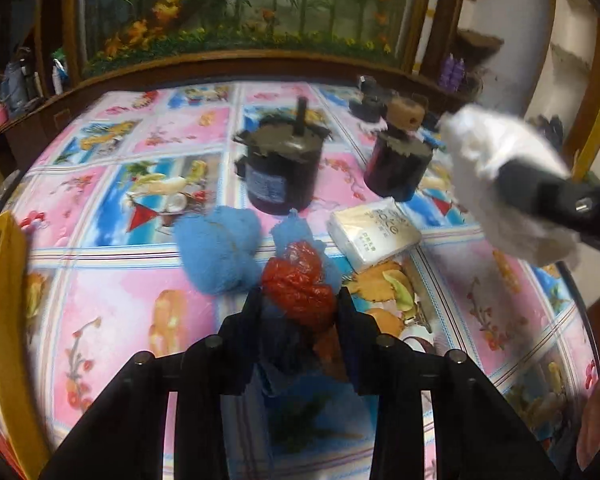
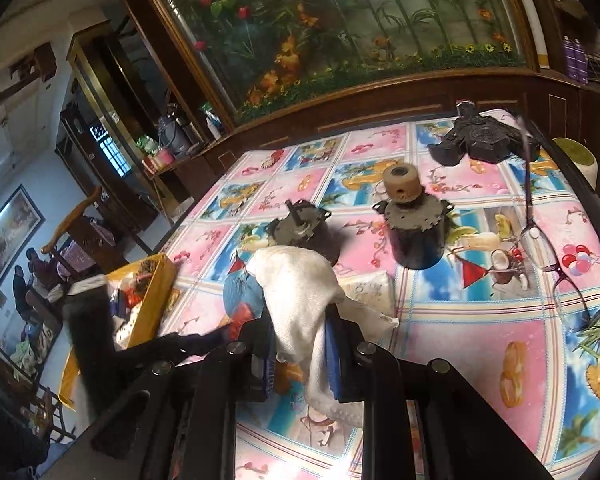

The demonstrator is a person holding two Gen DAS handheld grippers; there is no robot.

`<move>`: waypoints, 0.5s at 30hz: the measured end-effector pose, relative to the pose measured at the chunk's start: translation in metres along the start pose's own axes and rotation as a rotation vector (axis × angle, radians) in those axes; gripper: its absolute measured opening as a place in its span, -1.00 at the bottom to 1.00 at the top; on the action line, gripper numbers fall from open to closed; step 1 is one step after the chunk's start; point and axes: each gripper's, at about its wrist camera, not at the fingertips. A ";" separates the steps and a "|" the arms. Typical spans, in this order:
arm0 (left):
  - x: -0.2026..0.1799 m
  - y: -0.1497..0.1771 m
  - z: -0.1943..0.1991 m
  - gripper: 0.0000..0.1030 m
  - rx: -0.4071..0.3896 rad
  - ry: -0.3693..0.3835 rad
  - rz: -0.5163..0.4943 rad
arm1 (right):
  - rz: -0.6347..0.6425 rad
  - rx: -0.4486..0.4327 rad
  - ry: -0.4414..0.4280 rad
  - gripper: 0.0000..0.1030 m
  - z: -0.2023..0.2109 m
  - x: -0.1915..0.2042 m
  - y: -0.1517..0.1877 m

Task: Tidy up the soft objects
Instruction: 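Lift the blue knit bundle and white towel off the table with both grippers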

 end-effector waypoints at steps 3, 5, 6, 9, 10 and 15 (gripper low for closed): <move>0.009 0.005 0.013 -0.34 -0.063 -0.024 0.022 | 0.042 0.032 0.017 -0.57 -0.013 0.011 0.007; 0.012 0.006 0.017 -0.34 -0.092 -0.054 0.012 | 0.066 0.053 0.032 -0.57 -0.022 0.017 0.013; 0.014 0.006 0.017 -0.34 -0.093 -0.058 0.016 | 0.075 0.060 0.036 -0.57 -0.025 0.018 0.014; 0.022 0.005 0.014 -0.34 -0.072 -0.043 0.037 | 0.083 0.070 0.054 -0.57 -0.031 0.017 0.017; 0.023 0.005 0.014 -0.34 -0.071 -0.049 0.038 | 0.082 0.075 0.055 -0.57 -0.033 0.016 0.017; 0.027 0.005 0.016 -0.34 -0.078 -0.047 0.045 | 0.084 0.097 0.063 -0.57 -0.041 0.014 0.019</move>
Point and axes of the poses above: each gripper's, at about its wrist camera, not at the fingertips, and z roughly against the way its jaws point, x to its left, y to its underside, and after that the axes turned 2 degrees about x, right-handed
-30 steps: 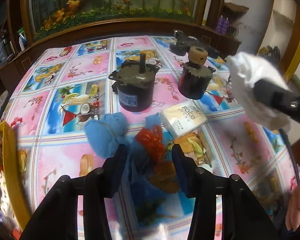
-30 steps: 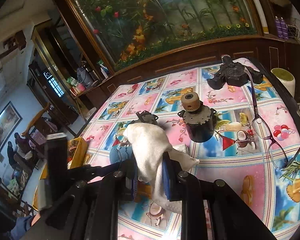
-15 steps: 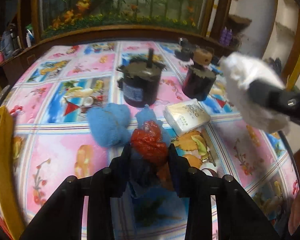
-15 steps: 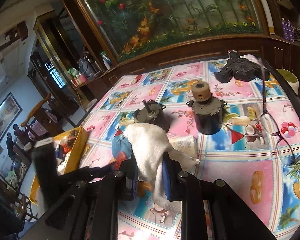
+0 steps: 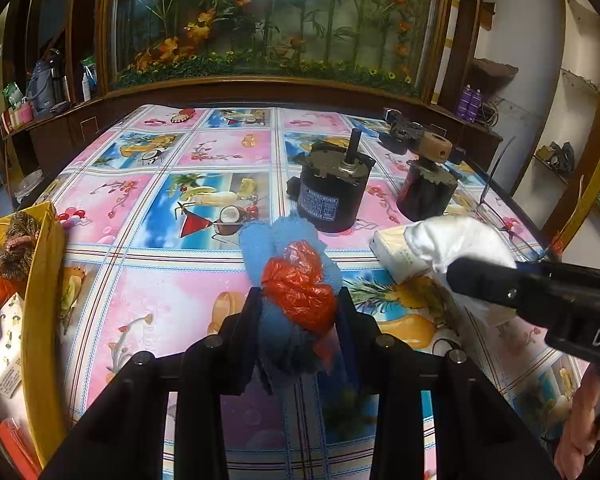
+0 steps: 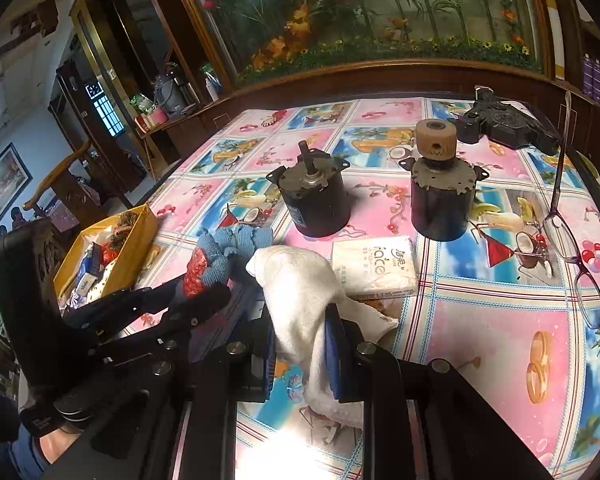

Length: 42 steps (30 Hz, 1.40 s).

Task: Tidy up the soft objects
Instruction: 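Lift the blue knit bundle and white towel off the table with both grippers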

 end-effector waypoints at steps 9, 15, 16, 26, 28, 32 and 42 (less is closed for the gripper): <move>0.001 0.000 0.000 -0.34 -0.005 -0.017 0.005 | -0.002 0.009 0.006 -0.57 -0.004 -0.001 0.000; 0.001 -0.001 -0.002 -0.34 -0.005 -0.021 -0.001 | -0.007 0.013 -0.004 -0.57 -0.005 -0.004 -0.001; 0.001 0.000 -0.002 -0.34 -0.004 -0.021 0.000 | -0.008 0.012 -0.002 -0.57 -0.005 -0.004 -0.001; 0.001 0.000 -0.003 -0.34 0.005 -0.022 -0.002 | -0.027 0.027 -0.012 -0.57 -0.009 -0.007 0.000; 0.001 0.000 -0.003 -0.34 0.006 -0.022 -0.001 | -0.031 0.028 -0.014 -0.57 -0.009 -0.007 0.001; 0.003 0.000 -0.002 -0.33 0.000 -0.029 0.003 | -0.037 0.023 -0.019 -0.57 -0.008 -0.006 0.001; 0.004 -0.001 -0.001 -0.33 -0.003 -0.048 0.007 | -0.047 -0.009 -0.020 -0.57 0.003 -0.007 0.000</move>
Point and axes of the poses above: each gripper's, at about its wrist camera, not at the fingertips, and z roughly against the way its jaws point, x to its left, y to its underside, and after that the axes turned 2 degrees about x, right-handed
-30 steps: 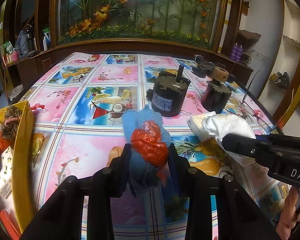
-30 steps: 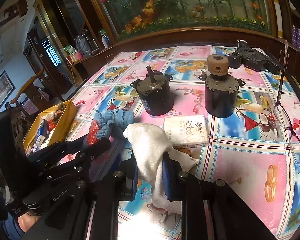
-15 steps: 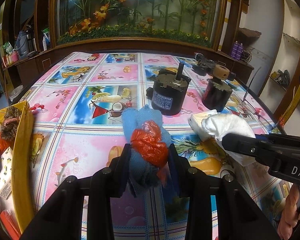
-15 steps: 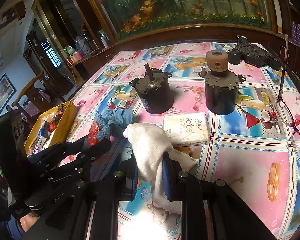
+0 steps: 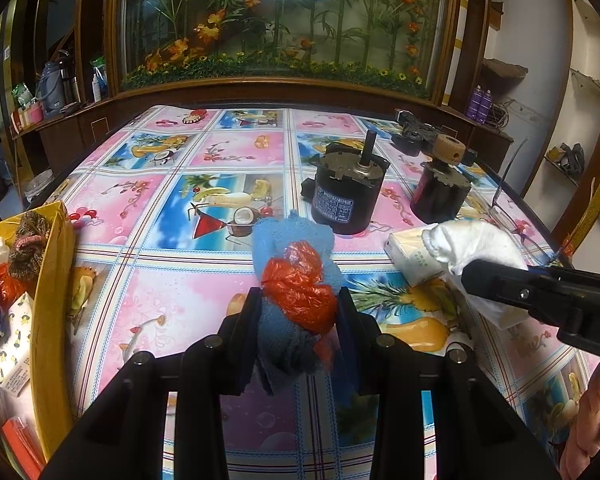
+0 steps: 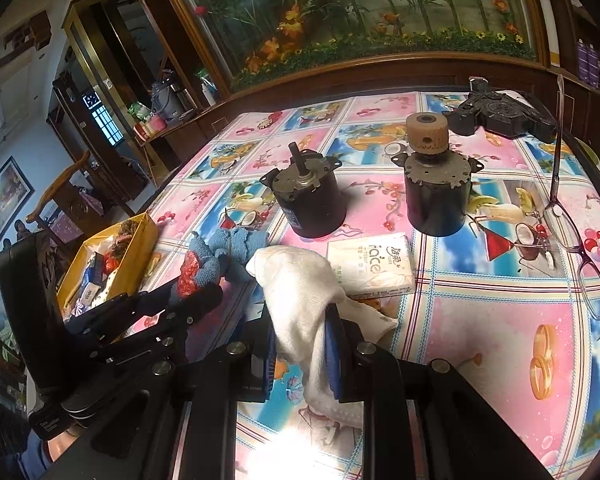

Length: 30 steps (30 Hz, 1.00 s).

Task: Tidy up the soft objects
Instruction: 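Lift the blue knit bundle and white towel off the table with both grippers, then carry the blue knit bundle and white towel over the tray with both grippers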

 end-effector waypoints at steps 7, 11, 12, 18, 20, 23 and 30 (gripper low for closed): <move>0.001 0.000 0.008 -0.33 -0.012 -0.013 0.016 | 0.002 -0.014 -0.004 -0.57 0.006 0.001 0.000; 0.002 0.001 0.018 -0.33 -0.022 -0.018 0.030 | 0.012 -0.022 -0.004 -0.57 0.009 0.004 0.000; 0.003 0.002 0.020 -0.33 -0.023 -0.021 0.032 | 0.015 -0.024 -0.003 -0.57 0.010 0.005 0.000; 0.005 0.006 0.030 -0.33 -0.018 -0.033 0.049 | 0.025 -0.032 0.006 -0.57 0.010 0.008 0.001; 0.005 0.007 0.034 -0.33 -0.021 -0.045 0.050 | 0.027 -0.033 0.008 -0.57 0.010 0.008 0.000; 0.005 0.009 0.042 -0.33 -0.030 -0.049 0.053 | 0.031 -0.036 0.011 -0.57 0.010 0.009 0.000; 0.006 0.010 0.070 -0.33 -0.070 -0.057 0.051 | 0.064 -0.056 0.008 -0.57 0.015 0.018 0.002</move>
Point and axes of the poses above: each gripper's, at about its wrist camera, not at the fingertips, and z roughly against the way its jaws point, x to its left, y to its underside, and after that the axes turned 2 degrees about x, right-handed
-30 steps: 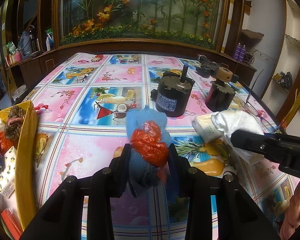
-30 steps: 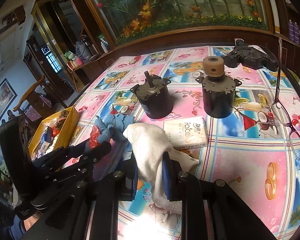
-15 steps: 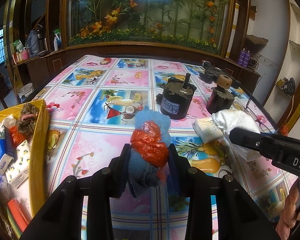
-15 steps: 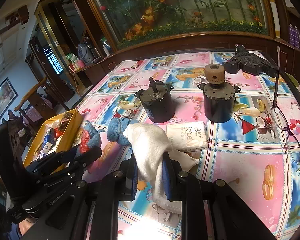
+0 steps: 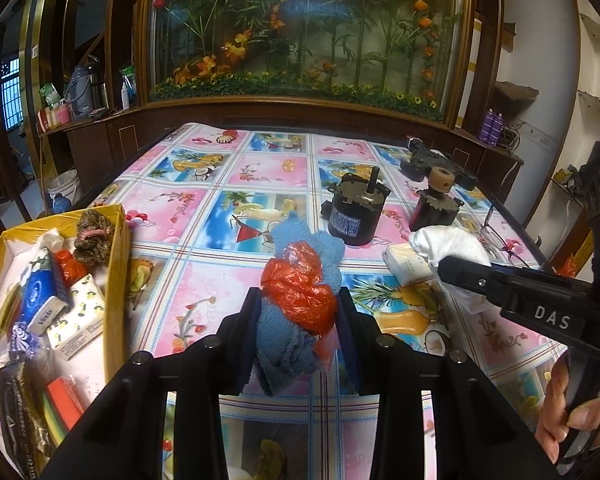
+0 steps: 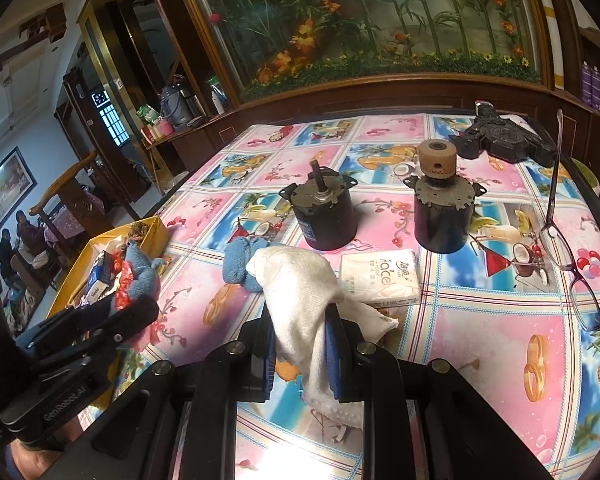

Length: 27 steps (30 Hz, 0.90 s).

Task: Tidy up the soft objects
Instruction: 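Carry the blue knit bundle and white towel over the tray with both grippers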

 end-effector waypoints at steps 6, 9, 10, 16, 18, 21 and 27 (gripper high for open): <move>0.017 0.000 0.026 -0.33 -0.032 -0.003 0.029 | 0.059 -0.032 -0.011 -0.56 0.003 0.023 0.004; 0.030 0.000 0.039 -0.33 -0.055 -0.009 0.057 | 0.039 -0.014 -0.033 -0.55 -0.002 0.033 0.007; 0.035 0.000 0.042 -0.33 -0.060 -0.010 0.066 | 0.038 -0.011 -0.034 -0.55 -0.004 0.036 0.008; 0.067 0.001 0.063 -0.33 -0.093 -0.026 0.125 | 0.023 0.000 -0.059 -0.55 -0.008 0.059 0.017; 0.077 0.002 0.068 -0.33 -0.102 -0.030 0.141 | 0.025 0.008 -0.072 -0.55 -0.011 0.069 0.019; 0.093 0.004 0.077 -0.33 -0.118 -0.038 0.169 | 0.036 0.013 -0.092 -0.55 -0.015 0.085 0.021; 0.133 0.011 0.091 -0.33 -0.134 -0.068 0.228 | 0.080 0.030 -0.132 -0.55 -0.023 0.126 0.020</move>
Point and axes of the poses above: each gripper's, at about its wrist camera, not at the fingertips, and z roughly against the way its jaws point, x to its left, y to its underside, and after that the axes turned 2 degrees about x, right-handed
